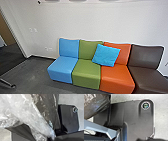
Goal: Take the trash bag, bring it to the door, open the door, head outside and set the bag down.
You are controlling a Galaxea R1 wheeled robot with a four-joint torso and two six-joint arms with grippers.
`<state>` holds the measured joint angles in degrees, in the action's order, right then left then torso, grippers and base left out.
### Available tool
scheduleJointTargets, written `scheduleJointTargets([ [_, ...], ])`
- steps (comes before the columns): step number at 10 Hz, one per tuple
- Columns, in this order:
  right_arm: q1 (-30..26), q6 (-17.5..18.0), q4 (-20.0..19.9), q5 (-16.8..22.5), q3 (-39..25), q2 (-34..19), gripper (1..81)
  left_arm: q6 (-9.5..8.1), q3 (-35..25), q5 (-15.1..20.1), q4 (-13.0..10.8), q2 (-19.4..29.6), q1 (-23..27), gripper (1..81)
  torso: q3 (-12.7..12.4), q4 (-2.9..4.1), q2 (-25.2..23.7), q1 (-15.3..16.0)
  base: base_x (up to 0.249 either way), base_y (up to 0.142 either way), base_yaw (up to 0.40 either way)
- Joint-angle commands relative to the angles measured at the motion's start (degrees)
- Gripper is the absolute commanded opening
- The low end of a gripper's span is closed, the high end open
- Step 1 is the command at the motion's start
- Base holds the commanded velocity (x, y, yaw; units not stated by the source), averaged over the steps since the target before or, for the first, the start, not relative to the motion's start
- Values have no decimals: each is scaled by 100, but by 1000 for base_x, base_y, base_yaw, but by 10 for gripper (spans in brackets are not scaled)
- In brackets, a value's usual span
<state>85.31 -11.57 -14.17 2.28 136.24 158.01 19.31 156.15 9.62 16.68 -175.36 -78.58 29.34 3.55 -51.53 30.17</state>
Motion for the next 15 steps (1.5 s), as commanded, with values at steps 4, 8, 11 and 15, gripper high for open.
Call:
scheduleJointTargets([
  [4, -71, -21, 168, 396, 323, 277, 811, 20, -5, 524, -33, -70, 198, 10, -1151, 0, 1137, -743, 0, 0, 0],
  [8, -9, -3, 160, 299, 428, 514, 811, 11, -5, 488, -24, -26, -21, 10, -1259, 0, 1804, -1189, 0, 0, 0],
  [11, 9, -3, 195, 185, 1051, 1005, 811, 11, -5, 437, -33, -96, -162, 10, -1349, 0, 2330, -1534, 0, 0, 0],
  [15, 44, -3, 177, 176, 1360, 1218, 811, -6, -5, 269, -15, -8, -154, 10, -1499, 0, 3180, -2085, 0, 0, 0],
])
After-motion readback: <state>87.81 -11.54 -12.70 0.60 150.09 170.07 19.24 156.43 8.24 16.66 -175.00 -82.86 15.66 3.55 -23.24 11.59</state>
